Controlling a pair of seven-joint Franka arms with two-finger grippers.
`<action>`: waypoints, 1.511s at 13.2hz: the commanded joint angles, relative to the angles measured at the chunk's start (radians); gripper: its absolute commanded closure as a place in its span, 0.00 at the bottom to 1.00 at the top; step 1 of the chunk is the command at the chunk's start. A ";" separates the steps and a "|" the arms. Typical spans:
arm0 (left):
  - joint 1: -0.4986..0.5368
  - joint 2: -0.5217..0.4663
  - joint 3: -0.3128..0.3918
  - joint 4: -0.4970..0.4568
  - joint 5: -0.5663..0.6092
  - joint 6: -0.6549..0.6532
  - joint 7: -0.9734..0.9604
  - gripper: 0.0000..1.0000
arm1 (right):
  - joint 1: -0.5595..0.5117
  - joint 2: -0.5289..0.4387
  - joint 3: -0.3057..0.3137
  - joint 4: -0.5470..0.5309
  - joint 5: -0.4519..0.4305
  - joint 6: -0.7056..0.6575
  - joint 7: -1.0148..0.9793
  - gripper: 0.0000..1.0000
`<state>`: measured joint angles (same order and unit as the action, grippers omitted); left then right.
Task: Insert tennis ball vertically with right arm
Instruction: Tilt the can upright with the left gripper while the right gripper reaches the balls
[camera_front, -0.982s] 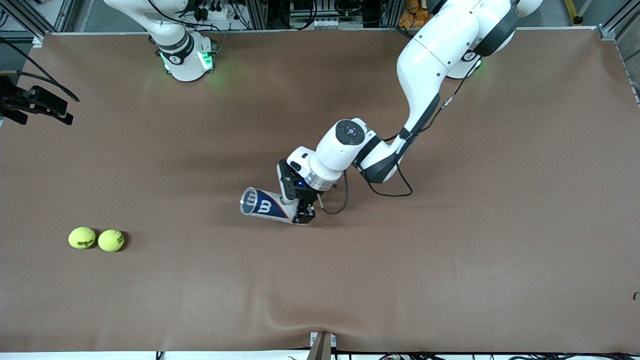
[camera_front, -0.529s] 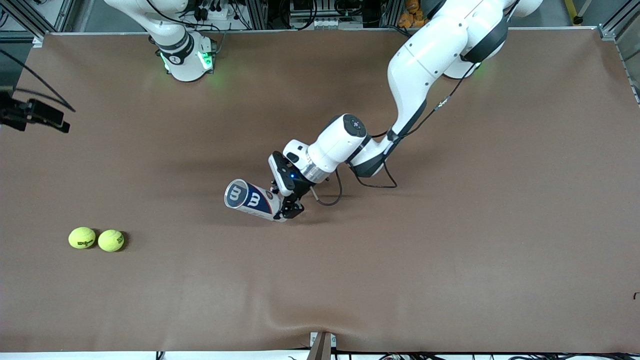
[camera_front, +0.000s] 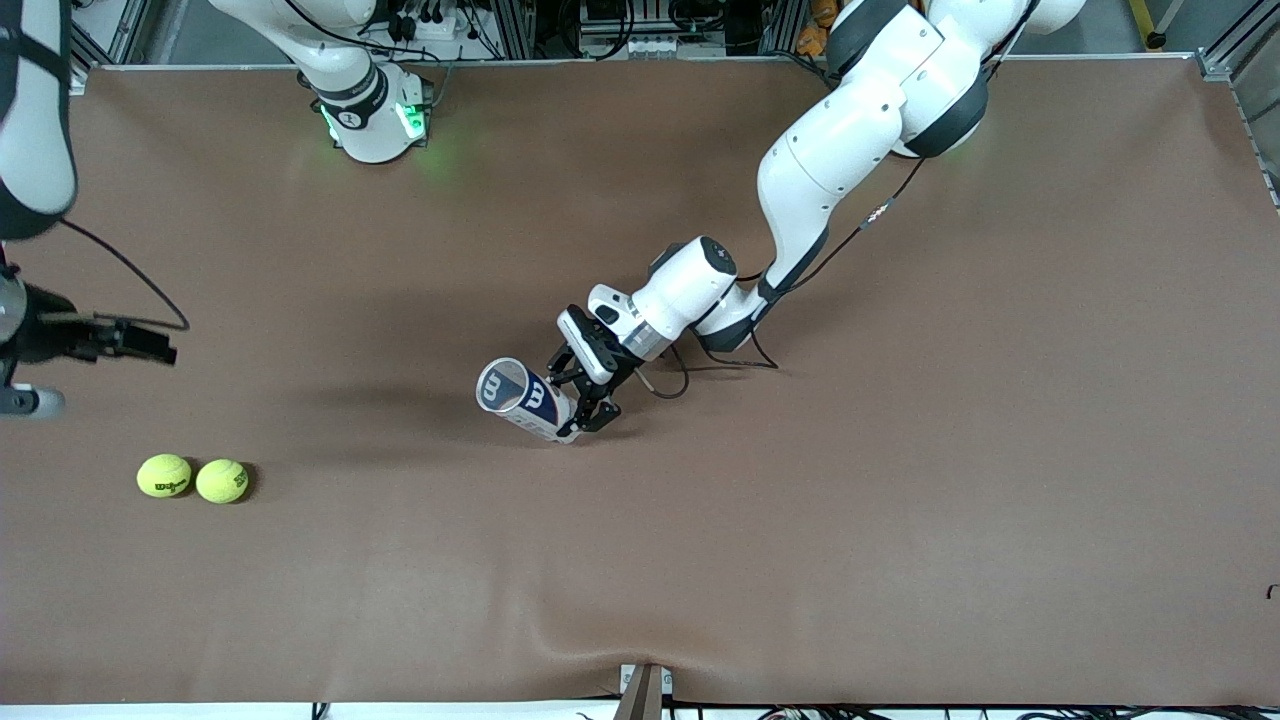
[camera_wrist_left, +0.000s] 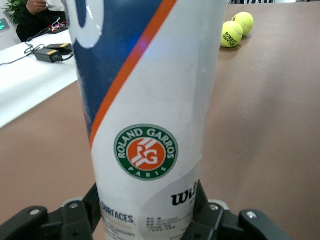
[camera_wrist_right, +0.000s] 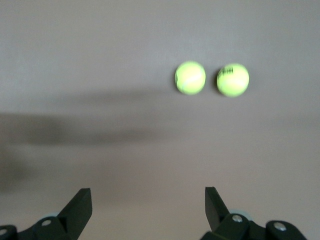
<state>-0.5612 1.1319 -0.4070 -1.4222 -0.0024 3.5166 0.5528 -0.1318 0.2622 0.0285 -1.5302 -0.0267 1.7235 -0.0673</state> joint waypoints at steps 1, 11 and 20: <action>-0.003 0.017 -0.010 0.000 -0.016 0.038 -0.011 0.29 | -0.026 0.083 0.013 0.012 -0.024 0.115 -0.028 0.00; 0.033 0.037 -0.001 -0.040 -0.010 0.038 -0.013 0.23 | -0.061 0.310 0.011 0.013 -0.041 0.396 -0.123 0.00; 0.038 0.037 0.004 -0.043 -0.005 0.038 -0.005 0.12 | -0.081 0.428 0.011 0.007 -0.127 0.593 -0.137 0.00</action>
<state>-0.5270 1.1667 -0.4021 -1.4617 -0.0029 3.5497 0.5441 -0.1916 0.6660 0.0240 -1.5327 -0.1267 2.2885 -0.1872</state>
